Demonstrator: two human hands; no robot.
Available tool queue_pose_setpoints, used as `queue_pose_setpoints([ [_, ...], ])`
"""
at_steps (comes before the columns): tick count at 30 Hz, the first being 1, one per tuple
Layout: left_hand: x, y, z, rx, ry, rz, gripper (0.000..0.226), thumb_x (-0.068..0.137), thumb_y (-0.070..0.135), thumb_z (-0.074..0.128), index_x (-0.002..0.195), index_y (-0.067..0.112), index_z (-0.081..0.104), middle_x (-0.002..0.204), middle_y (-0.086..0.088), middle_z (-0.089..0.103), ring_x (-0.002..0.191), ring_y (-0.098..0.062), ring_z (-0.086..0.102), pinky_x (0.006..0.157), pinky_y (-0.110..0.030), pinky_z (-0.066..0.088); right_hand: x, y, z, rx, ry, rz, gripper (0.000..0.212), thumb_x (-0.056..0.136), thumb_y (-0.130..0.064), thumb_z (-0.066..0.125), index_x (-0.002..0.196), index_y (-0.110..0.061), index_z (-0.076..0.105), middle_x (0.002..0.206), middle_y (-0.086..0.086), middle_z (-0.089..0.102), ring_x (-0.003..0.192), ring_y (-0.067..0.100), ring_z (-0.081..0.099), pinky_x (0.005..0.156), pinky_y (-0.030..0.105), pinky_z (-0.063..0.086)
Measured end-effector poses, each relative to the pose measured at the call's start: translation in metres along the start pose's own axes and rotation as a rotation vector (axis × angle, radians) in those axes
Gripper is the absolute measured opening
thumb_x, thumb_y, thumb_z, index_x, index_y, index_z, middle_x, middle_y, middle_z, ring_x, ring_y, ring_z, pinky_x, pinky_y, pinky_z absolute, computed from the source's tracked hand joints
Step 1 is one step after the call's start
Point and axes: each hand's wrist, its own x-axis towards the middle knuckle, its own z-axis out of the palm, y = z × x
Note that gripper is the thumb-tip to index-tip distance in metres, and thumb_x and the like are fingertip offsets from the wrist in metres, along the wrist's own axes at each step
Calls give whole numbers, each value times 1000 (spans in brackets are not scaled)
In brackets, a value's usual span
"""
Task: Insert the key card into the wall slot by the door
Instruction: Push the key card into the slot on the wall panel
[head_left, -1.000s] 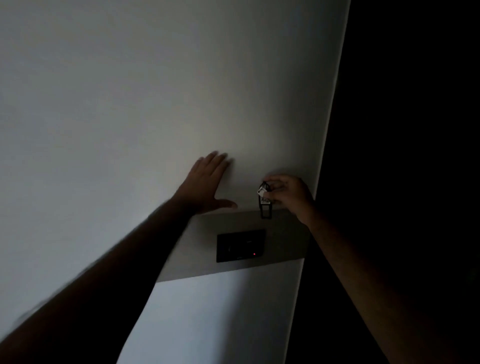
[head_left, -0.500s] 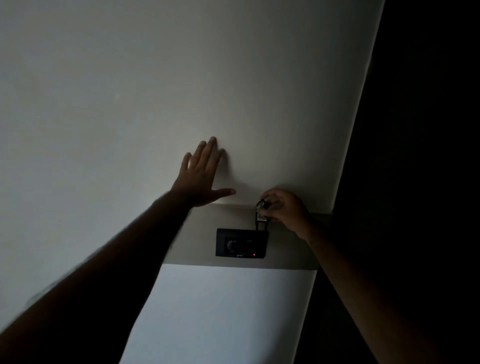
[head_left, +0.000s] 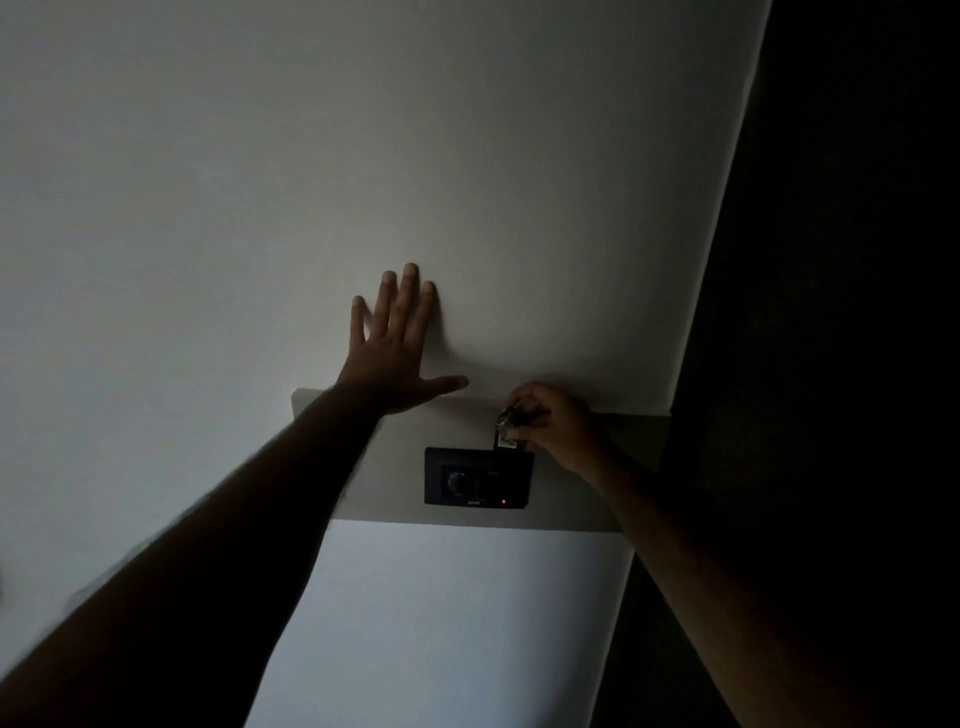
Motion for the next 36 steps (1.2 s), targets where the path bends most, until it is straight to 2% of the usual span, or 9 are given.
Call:
queue_pose_setpoints([
  [2, 0, 0, 2, -7, 1, -2, 131, 71, 99, 36, 162, 16, -8, 171, -9, -19, 157, -33, -17, 121, -68, 6, -1, 4, 3, 16, 20, 3, 51, 69, 2, 84, 84, -43, 69, 80, -14, 75, 74, -1, 71, 59, 20, 59],
  [5, 0, -1, 2, -18, 1, -1, 131, 70, 99, 36, 162, 17, -9, 170, -9, -20, 157, -32, -18, 121, -67, 3, -5, 6, 9, 33, 20, 29, 53, 70, 7, 83, 83, -42, 68, 85, -5, 71, 80, 14, 72, 65, 35, 64],
  [7, 0, -1, 2, -34, 4, -1, 131, 70, 99, 36, 162, 18, -10, 170, -8, -21, 157, -32, -18, 121, -66, 2, -7, 6, 12, 30, -12, 25, 52, 72, 8, 81, 87, -39, 66, 89, 2, 69, 83, 20, 72, 69, 39, 65],
  [11, 0, -4, 1, -45, -7, 5, 131, 70, 99, 36, 162, 19, -10, 170, -6, -21, 156, -31, -19, 122, -68, 5, -9, 8, 21, -31, -55, -5, 40, 74, 8, 80, 100, -16, 63, 99, 23, 71, 91, 35, 72, 81, 47, 60],
  [17, 1, -3, -1, -51, -15, 4, 131, 70, 100, 35, 162, 20, -13, 170, -5, -24, 156, -29, -21, 123, -66, 3, -10, 9, 25, -86, -57, -35, 42, 75, 6, 80, 112, -2, 62, 103, 20, 74, 93, 31, 74, 82, 40, 61],
  [23, 0, -3, -1, -43, -7, 5, 131, 70, 100, 35, 162, 19, -11, 170, -6, -22, 156, -30, -21, 122, -67, 4, -14, 13, 28, -175, -23, -110, 45, 78, 1, 81, 121, 0, 67, 110, 16, 75, 99, 23, 73, 88, 28, 58],
  [28, 0, -1, -2, -37, -14, 3, 131, 70, 100, 35, 162, 18, -11, 170, -8, -22, 156, -31, -20, 122, -68, 5, -15, 17, 29, -211, -15, -132, 47, 79, -1, 81, 123, -1, 66, 115, 15, 74, 103, 20, 72, 92, 33, 59],
  [32, 0, 0, -2, -33, -9, 11, 130, 71, 99, 35, 162, 18, -12, 170, -9, -20, 156, -32, -19, 122, -68, 5, -19, 21, 30, -258, 16, -121, 47, 80, -7, 81, 125, -8, 67, 117, 10, 74, 104, 16, 71, 92, 35, 60],
  [36, -1, -1, -2, -32, -15, 2, 130, 71, 99, 36, 162, 18, -11, 170, -8, -22, 156, -32, -20, 122, -69, 5, -23, 25, 31, -257, 40, -106, 46, 81, -8, 80, 125, -9, 67, 117, 9, 74, 105, 18, 72, 92, 39, 60],
])
